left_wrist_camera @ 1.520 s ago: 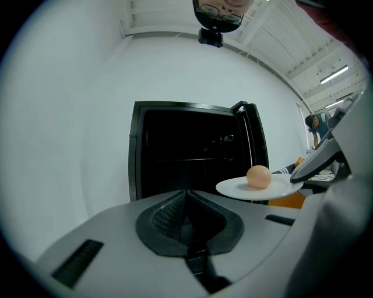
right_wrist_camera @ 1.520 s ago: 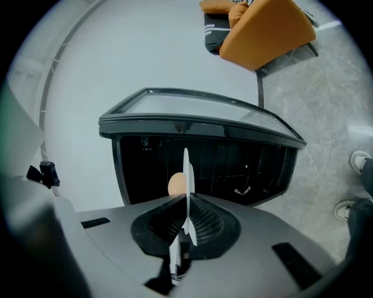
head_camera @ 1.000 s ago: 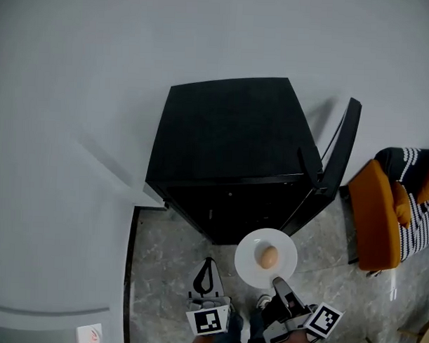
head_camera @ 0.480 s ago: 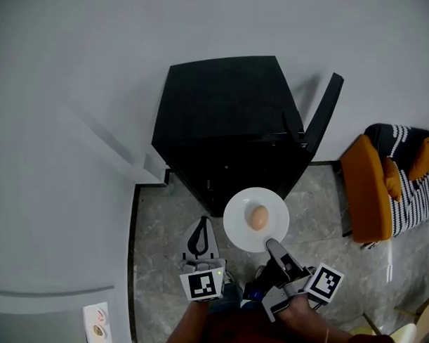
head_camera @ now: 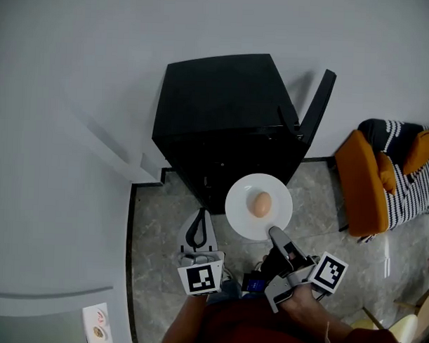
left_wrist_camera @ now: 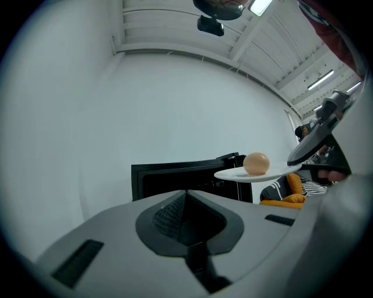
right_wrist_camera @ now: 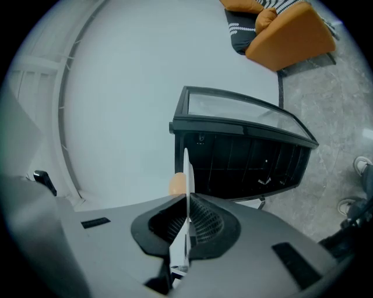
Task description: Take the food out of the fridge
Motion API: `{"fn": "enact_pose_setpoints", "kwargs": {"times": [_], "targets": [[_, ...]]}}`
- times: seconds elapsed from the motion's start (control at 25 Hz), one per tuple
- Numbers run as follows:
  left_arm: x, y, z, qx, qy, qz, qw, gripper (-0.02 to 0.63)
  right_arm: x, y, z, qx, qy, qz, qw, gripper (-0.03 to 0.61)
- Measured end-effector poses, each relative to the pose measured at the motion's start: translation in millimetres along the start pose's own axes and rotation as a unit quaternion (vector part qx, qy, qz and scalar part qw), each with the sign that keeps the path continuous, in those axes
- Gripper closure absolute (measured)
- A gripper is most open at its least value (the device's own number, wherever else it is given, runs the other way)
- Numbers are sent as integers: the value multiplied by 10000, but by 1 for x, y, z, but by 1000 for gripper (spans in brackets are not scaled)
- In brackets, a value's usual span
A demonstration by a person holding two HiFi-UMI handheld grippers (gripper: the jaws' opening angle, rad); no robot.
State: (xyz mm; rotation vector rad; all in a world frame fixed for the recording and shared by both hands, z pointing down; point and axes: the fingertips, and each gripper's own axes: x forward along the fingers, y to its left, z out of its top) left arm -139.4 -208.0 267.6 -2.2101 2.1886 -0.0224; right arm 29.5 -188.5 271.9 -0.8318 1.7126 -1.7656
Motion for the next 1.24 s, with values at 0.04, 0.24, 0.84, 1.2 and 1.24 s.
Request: {"fn": "enact_pose_setpoints", "kwargs": {"times": [0.04,0.24,0.84,1.2,1.24], "targets": [[0,0,-1,-7,2,-3,10000,600,0,0,1,-9,-10,-5,10000,546],[-2,3,-8,-42,56,-25,10000,600,2,-1,-2,-62,-17,-36,10000,546],[-2,8,-13,-68,90,11,9999,600,4,-6,-4,-65,11,-72,10000,545],[-5,3,-14,-68,104,-5,9999,600,-1,-7,-4,-47,17,-89,9999,545],[-6,2,-14,-62,103,-7,9999,600,-2,-7,-4,-48,20,-90,9999,546]]}}
